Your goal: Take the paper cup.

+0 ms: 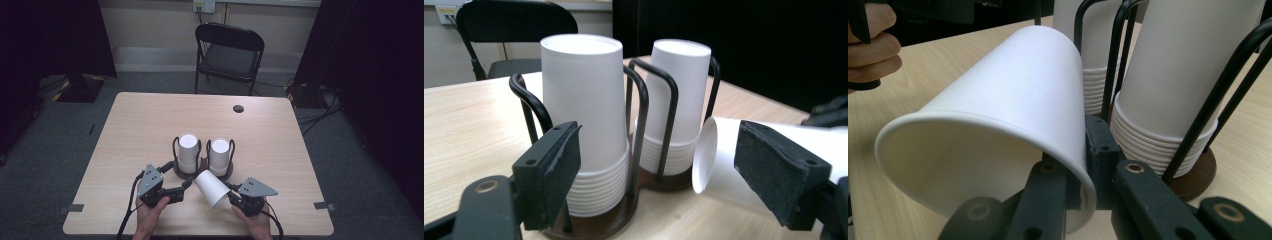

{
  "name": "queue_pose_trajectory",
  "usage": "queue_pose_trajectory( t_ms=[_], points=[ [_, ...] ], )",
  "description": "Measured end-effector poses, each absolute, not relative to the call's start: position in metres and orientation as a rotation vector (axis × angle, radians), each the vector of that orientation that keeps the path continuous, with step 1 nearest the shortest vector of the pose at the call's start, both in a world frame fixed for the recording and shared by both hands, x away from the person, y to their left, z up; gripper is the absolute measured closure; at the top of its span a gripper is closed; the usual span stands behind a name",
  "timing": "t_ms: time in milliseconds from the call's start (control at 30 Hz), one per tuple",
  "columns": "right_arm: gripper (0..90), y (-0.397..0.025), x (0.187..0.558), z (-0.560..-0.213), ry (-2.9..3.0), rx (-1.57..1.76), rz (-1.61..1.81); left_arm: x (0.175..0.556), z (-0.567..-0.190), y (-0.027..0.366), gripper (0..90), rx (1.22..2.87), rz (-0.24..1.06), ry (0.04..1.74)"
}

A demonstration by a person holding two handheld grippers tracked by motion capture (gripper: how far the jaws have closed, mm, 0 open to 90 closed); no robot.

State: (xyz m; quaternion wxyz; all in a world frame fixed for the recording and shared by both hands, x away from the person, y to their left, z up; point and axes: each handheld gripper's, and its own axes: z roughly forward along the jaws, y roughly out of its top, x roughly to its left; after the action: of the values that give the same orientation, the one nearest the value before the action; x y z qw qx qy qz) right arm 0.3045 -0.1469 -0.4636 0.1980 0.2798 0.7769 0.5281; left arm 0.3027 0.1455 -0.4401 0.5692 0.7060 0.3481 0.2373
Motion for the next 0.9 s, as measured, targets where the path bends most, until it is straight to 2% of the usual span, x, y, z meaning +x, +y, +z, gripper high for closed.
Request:
queue_pose_trajectory(
  t_ms=[167, 500, 700, 900],
  points=[
    [87.0, -0.148, 0.307, -0.459, 2.205, 0.798, 1.435, 0.303, -0.439, 0.143, 22.4, 1.734, 0.566, 0.761],
    [87.1, -0.151, 0.314, -0.450, 2.294, 0.798, 1.364, 0.299, -0.439, 0.129, 20.0, 1.824, 0.625, 0.668],
    [87.3, -0.158, 0.318, -0.446, 2.342, 0.828, 1.334, 0.299, -0.442, 0.120, 17.6, 1.868, 0.595, 0.632],
    [87.5, -0.161, 0.322, -0.442, 2.392, 0.845, 1.303, 0.297, -0.451, 0.110, 19.7, 1.907, 0.591, 0.613]
  ],
)
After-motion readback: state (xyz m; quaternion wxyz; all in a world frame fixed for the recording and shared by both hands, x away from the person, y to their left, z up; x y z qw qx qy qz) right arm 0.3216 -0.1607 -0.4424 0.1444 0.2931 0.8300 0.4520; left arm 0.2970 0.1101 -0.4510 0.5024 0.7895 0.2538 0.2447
